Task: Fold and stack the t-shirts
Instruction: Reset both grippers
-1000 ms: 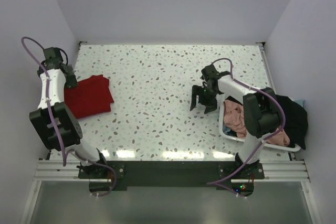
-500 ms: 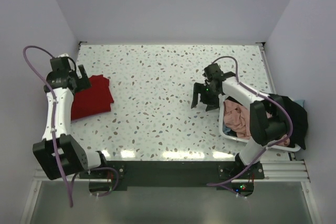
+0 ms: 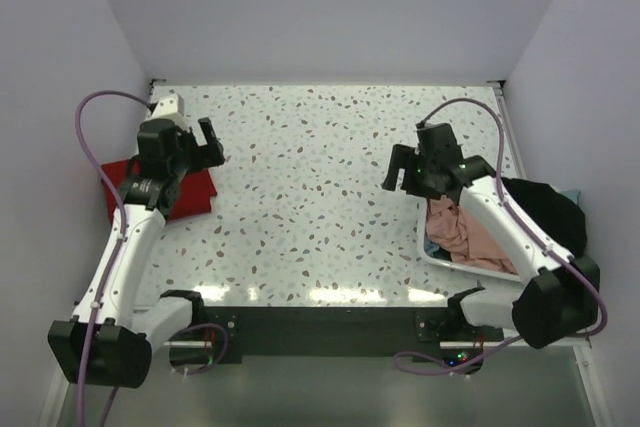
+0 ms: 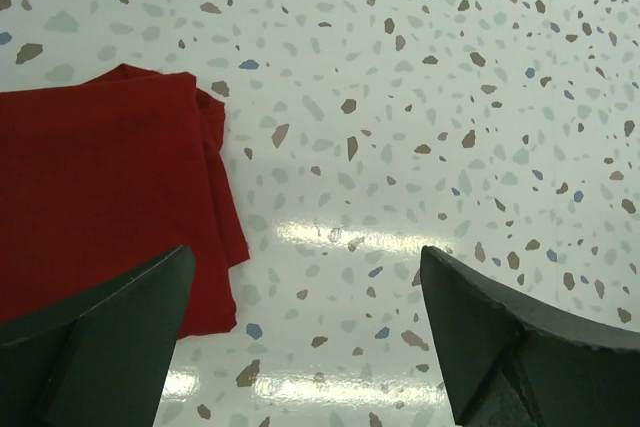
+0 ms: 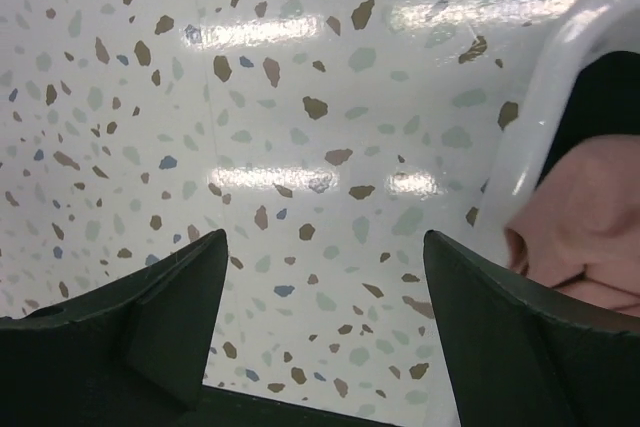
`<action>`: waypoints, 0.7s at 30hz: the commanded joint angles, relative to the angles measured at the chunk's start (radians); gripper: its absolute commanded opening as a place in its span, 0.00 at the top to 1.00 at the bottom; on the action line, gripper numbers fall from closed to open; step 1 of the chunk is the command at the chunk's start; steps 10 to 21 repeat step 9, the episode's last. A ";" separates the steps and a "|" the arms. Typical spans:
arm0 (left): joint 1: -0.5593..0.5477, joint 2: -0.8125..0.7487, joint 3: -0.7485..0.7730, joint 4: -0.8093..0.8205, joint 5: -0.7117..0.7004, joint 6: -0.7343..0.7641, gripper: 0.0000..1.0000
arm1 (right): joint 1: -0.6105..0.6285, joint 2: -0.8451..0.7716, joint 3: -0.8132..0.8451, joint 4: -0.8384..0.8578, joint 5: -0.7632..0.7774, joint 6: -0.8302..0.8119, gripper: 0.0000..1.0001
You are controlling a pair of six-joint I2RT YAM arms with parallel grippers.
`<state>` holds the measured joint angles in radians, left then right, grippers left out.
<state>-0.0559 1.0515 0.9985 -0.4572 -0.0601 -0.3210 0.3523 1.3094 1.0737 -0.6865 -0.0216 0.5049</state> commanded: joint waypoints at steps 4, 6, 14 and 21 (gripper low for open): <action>-0.009 -0.064 -0.064 0.071 0.019 -0.049 0.00 | 0.001 -0.174 -0.076 -0.079 0.167 0.035 0.17; -0.009 -0.094 -0.090 0.069 0.035 -0.053 0.00 | -0.001 -0.208 -0.093 -0.125 0.199 0.047 0.16; -0.009 -0.139 -0.122 0.048 0.026 -0.070 0.00 | -0.001 -0.274 -0.119 -0.180 0.218 0.052 0.15; -0.009 -0.139 -0.122 0.048 0.026 -0.070 0.00 | -0.001 -0.274 -0.119 -0.180 0.218 0.052 0.15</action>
